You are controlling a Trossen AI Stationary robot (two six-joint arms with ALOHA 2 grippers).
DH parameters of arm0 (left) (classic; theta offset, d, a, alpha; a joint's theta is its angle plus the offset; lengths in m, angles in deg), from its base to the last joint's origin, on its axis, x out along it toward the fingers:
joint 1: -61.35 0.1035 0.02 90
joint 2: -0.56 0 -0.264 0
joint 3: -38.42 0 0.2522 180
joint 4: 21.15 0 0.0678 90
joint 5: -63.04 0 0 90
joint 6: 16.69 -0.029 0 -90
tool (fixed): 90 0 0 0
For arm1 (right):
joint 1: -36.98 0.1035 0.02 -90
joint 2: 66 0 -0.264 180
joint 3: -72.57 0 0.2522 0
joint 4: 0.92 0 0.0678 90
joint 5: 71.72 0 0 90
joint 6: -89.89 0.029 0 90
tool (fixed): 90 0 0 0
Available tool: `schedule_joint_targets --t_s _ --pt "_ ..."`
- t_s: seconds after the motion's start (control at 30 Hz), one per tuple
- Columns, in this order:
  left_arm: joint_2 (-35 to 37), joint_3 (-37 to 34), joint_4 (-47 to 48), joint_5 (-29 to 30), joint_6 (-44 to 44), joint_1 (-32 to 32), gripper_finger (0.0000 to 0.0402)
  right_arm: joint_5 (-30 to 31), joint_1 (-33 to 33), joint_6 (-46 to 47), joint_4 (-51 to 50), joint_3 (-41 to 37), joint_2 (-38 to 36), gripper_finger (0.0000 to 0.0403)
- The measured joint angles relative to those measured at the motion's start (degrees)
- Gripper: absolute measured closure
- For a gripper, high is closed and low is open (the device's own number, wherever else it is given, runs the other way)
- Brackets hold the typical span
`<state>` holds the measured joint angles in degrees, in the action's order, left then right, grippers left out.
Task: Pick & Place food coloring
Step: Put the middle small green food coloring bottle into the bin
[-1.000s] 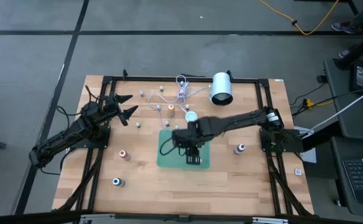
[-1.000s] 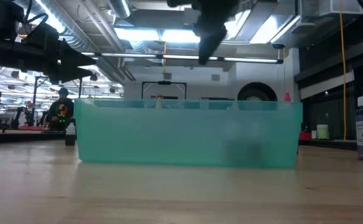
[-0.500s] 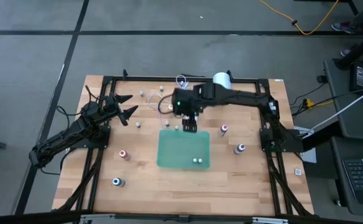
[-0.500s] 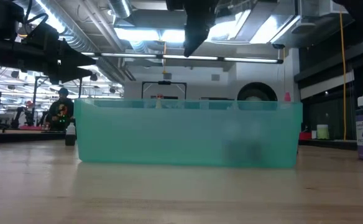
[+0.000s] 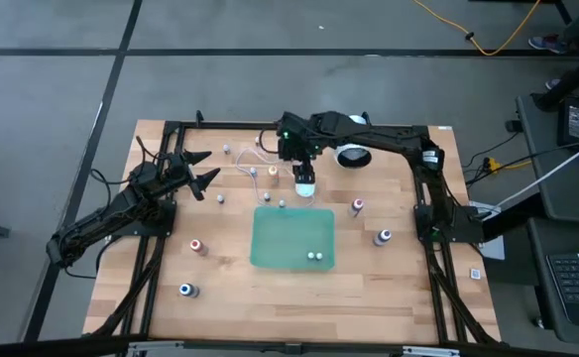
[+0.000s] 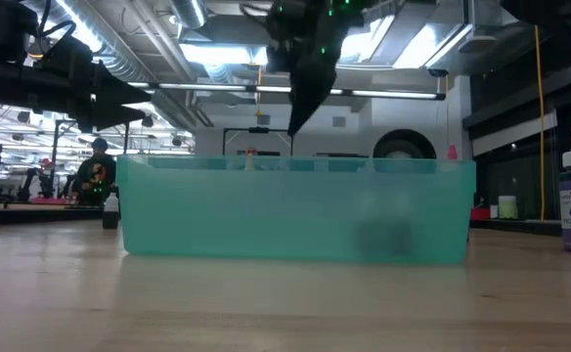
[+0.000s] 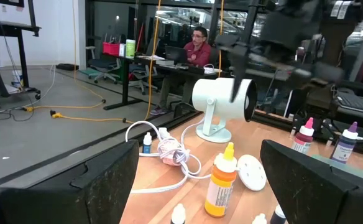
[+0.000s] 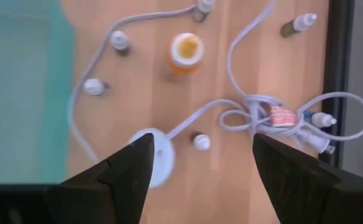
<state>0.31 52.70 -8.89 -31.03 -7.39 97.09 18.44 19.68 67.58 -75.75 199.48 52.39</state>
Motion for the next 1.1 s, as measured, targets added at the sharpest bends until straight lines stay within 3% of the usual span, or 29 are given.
schedule_joint_targets --t_s 0.27,0.6,1.1 --pt "0.0 0.0 0.0 0.0 0.0 0.0 0.0068 -2.0 -5.0 -2.1 8.4 -8.4 -0.1 0.0130" --pt "0.0 0.0 0.0 0.0 0.0 0.0 0.0068 -2.4 -6.1 -3.6 16.7 -17.1 0.0 0.0130" --pt "0.0 0.0 0.0 0.0 0.0 0.0 0.0068 -3.0 -6.2 -3.6 18.7 -17.7 4.8 0.0130"
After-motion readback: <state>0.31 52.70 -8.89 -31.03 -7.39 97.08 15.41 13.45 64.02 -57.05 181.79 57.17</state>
